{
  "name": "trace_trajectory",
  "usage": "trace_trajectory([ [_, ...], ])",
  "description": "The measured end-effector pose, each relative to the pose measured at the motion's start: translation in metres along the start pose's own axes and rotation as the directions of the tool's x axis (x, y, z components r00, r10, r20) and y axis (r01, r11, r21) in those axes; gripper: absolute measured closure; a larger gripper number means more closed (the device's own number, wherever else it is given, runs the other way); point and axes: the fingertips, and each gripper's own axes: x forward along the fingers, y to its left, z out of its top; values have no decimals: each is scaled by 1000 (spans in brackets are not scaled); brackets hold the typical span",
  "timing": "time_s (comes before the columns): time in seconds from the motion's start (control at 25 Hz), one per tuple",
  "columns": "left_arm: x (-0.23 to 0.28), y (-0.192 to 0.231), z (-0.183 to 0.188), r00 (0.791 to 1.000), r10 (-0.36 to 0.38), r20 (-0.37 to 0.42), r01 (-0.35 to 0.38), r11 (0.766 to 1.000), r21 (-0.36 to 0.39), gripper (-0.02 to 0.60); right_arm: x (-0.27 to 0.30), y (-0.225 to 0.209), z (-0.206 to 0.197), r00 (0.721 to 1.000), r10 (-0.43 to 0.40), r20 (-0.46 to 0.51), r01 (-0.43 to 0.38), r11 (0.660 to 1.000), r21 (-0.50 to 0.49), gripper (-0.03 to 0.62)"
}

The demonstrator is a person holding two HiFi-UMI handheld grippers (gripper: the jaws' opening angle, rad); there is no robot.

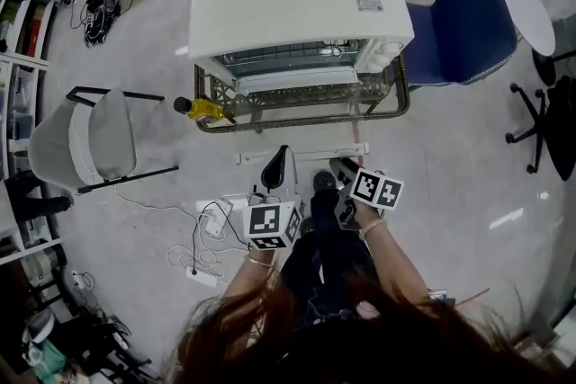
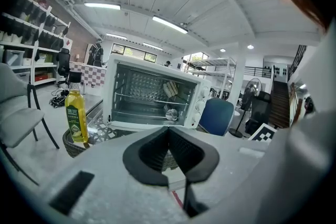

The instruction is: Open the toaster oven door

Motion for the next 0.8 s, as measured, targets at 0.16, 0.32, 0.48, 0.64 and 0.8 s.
trace_trajectory([
  [0.16, 4, 5, -5, 1000, 7, -5, -7, 1000, -7, 568, 6, -5, -2, 1000, 2, 12, -2, 1000, 3, 442],
  [0.32, 9, 9, -13, 1000, 13, -14, -13, 1000, -10, 568, 12, -11, -5, 1000, 6, 18, -6, 1000, -1, 442],
  [0.48, 15, 11, -18, 1000, 11, -22, -11, 1000, -5, 568, 19, -17, -6, 1000, 2, 13, -2, 1000, -8, 442],
  [0.64, 21, 13, -23, 1000, 9, -24, -9, 1000, -1, 568, 24, -22, -8, 1000, 6, 29, -6, 1000, -19, 442],
  [0.8, 26, 16, -27, 1000, 9, -28, -9, 1000, 2, 568, 29, -27, -10, 1000, 10, 25, -9, 999, -41, 442],
])
